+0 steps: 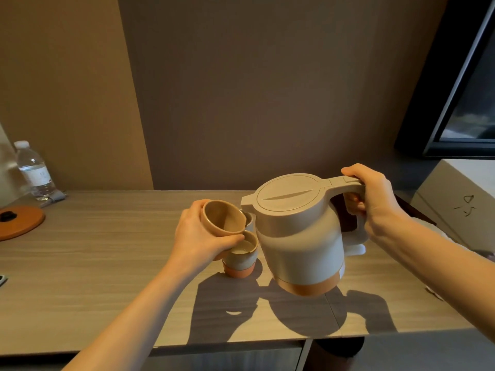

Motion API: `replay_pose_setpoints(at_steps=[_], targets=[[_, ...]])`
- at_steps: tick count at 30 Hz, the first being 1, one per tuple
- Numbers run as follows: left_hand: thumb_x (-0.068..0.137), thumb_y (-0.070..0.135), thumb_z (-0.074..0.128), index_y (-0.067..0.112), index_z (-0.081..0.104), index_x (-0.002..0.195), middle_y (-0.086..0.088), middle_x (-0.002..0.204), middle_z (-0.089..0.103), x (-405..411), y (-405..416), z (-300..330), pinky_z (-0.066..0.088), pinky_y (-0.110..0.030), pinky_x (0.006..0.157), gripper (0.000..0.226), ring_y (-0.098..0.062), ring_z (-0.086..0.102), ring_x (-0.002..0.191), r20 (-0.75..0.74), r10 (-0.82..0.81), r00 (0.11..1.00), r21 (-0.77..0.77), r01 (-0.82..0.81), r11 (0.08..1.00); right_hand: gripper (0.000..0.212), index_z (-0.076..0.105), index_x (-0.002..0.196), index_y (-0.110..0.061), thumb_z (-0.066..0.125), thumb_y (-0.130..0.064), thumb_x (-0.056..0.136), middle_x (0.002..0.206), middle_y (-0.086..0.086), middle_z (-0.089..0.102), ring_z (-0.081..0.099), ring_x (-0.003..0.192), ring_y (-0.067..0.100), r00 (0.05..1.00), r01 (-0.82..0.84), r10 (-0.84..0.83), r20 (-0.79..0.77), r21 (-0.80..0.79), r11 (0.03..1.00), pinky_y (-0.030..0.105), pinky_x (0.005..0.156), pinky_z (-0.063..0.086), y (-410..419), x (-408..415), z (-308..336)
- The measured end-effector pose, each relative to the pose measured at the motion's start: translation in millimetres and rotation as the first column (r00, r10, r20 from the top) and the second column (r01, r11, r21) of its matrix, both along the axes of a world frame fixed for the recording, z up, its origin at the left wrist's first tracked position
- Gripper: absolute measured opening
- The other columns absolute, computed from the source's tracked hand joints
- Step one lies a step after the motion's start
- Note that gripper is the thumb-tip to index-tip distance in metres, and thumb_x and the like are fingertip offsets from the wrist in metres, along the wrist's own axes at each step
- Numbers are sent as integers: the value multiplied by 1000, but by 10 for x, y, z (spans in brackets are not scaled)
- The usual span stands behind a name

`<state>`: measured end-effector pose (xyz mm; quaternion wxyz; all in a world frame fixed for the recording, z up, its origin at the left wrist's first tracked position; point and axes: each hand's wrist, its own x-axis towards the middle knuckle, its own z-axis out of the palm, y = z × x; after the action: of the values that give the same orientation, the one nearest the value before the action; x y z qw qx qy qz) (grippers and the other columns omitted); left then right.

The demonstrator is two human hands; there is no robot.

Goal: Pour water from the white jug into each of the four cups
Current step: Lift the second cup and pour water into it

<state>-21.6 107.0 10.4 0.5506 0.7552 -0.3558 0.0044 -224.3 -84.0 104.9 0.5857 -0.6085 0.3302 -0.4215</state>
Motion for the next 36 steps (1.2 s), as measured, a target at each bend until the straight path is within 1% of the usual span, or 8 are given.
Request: replay_pose_setpoints(at_steps=[3, 6, 12, 17, 22, 26, 30, 36], targets=[[43, 47, 94, 39, 44, 117, 9, 118, 50, -39, -45, -16, 47, -26, 75, 90, -13, 49, 106, 36, -3, 999, 47, 2, 999, 27, 61, 57, -19, 62, -40, 74, 60, 0, 61, 51, 62, 12, 1000, -3, 3, -25, -10, 1000, 25, 57, 39, 19, -17, 23], [41, 52, 92, 43, 41, 114, 11, 115, 48, -64, -69, -52, 44, -22, 72, 90, -13, 48, 105, 75, -6, 997, 106, -2, 994, 28, 60, 58, -18, 61, -39, 76, 64, 3, 59, 50, 64, 14, 998, -3, 2, -61, -19, 1000, 27, 60, 40, 40, -43, 25], [38, 60, 87, 45, 38, 113, 13, 114, 46, -104, -106, -122, 50, -28, 76, 91, -13, 48, 105, 98, 3, 995, 177, -21, 984, 25, 62, 67, -16, 61, -38, 79, 75, 9, 61, 53, 73, 20, 991, -3, -5, -133, -54, 999, 27, 64, 42, 64, -72, 5], [39, 58, 89, 42, 41, 116, 13, 114, 48, -135, -122, -121, 52, -29, 76, 92, -13, 50, 103, 103, -3, 995, 172, -15, 985, 25, 63, 63, -16, 62, -37, 78, 70, 7, 62, 54, 68, 17, 986, -4, -7, -168, -69, 998, 27, 61, 42, 69, -81, 18], [40, 58, 89, 42, 41, 116, 14, 115, 48, -165, -105, -129, 54, -32, 79, 92, -12, 49, 104, 105, -14, 994, 167, -4, 986, 26, 61, 60, -16, 63, -35, 78, 48, -5, 57, 49, 55, 11, 980, -24, 7, -197, -85, 996, 24, 55, 38, 53, -73, 27], [38, 59, 88, 45, 39, 112, 16, 111, 47, -183, -77, -182, 54, -30, 77, 90, -11, 49, 102, 108, -20, 994, 154, 3, 988, 26, 61, 63, -14, 63, -35, 78, 58, 2, 56, 48, 55, 11, 975, -27, 5, -221, -95, 995, 23, 53, 38, 53, -46, 37], [40, 58, 89, 45, 38, 113, 15, 113, 48, -199, -59, -228, 53, -27, 75, 91, -11, 50, 102, 107, -20, 994, 151, 3, 988, 26, 62, 64, -13, 64, -35, 78, 54, -1, 56, 48, 52, 9, 970, -42, 14, -244, -108, 993, 21, 51, 39, 52, -19, 47], [43, 53, 91, 45, 35, 115, 13, 118, 48, -228, -52, -259, 52, -28, 77, 91, -12, 50, 105, 81, -9, 997, 150, -3, 989, 27, 62, 63, -12, 64, -35, 77, 60, 3, 56, 47, 46, 7, 965, -60, 30, -259, -108, 992, 19, 48, 39, 59, 17, 57]])
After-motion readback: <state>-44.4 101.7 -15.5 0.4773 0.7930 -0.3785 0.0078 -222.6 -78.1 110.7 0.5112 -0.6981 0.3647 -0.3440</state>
